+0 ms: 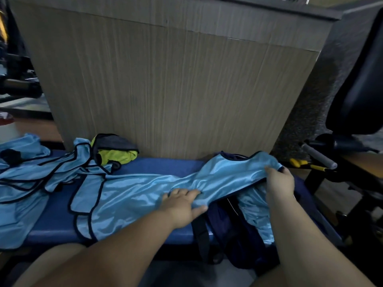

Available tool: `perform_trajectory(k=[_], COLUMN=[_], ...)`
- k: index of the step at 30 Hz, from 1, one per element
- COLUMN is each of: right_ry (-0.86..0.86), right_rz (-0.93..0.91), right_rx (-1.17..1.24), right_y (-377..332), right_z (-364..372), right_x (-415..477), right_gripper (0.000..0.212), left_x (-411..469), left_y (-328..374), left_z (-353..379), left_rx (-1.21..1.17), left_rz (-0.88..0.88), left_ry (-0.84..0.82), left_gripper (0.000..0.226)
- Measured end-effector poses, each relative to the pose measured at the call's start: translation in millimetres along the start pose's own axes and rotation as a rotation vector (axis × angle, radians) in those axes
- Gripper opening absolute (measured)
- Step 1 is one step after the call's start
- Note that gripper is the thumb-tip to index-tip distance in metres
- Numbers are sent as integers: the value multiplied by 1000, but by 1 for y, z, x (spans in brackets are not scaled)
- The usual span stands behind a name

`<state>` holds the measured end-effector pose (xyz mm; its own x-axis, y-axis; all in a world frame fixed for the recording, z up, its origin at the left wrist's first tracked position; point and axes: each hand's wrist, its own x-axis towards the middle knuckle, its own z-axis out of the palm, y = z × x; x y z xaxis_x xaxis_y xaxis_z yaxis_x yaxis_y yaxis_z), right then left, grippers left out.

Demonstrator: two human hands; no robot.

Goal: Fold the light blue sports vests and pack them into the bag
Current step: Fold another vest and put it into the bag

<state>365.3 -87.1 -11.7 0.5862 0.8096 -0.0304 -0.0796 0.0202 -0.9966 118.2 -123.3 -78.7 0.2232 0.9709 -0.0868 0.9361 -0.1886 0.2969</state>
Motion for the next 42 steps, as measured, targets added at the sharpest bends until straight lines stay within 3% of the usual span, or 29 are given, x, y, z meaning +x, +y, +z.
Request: perform_trajectory(k=[4, 6, 9, 11, 13, 16, 17, 21, 23, 25, 29, 34, 39, 42], right_ry=[59, 6, -164, -292, -412, -580, -637, -819, -918, -1009, -1040, -928, -773, -690], right_rz=[-18, -39, -71, -84, -120, -226, -280, -527, -594, -626, -771, -717, -604, -585], right_rx=[123, 116, 66, 27, -32, -150, -217, -658, -781, -868, -886, -746, -670, -636], right_y=[-18, -24, -29, -32, -34, -35, -33, -9, 9, 25, 33, 27, 28, 17], right_z=[-8, -4, 12, 24, 35, 52, 58, 81, 87, 88, 79, 65, 74, 86], right_x=[2, -6, -24, -37, -51, -68, -73, -97, -107, -113, -107, -90, -83, -86], right_gripper=[12, 11, 17, 19, 22, 28, 30, 42, 59, 75, 71, 77, 43, 34], left_x=[6, 12, 16, 21, 23, 21, 20, 18, 15, 9, 4, 3, -1, -9], left_y=[15, 21, 25, 20, 18, 20, 19, -11, -27, -37, -43, -38, -20, -8], left_z=[-6, -6, -2, 2, -1, -16, -24, -43, -47, -49, -49, -56, -73, -89], left_rx=[-147, -194, -39, -92, -459, -1234, -1466, -1945, -1949, -1847, -1739, -1760, -1861, -1852], left_rz=[21, 70, 146, 136, 78, -61, -141, -324, -368, -343, -339, -284, -146, -62], left_ry=[266, 174, -119, -198, -138, 71, 99, -50, -162, -269, -295, -239, -258, -246], left_gripper=[55, 57, 63, 68, 66, 28, 27, 80, 84, 69, 26, 35, 33, 24])
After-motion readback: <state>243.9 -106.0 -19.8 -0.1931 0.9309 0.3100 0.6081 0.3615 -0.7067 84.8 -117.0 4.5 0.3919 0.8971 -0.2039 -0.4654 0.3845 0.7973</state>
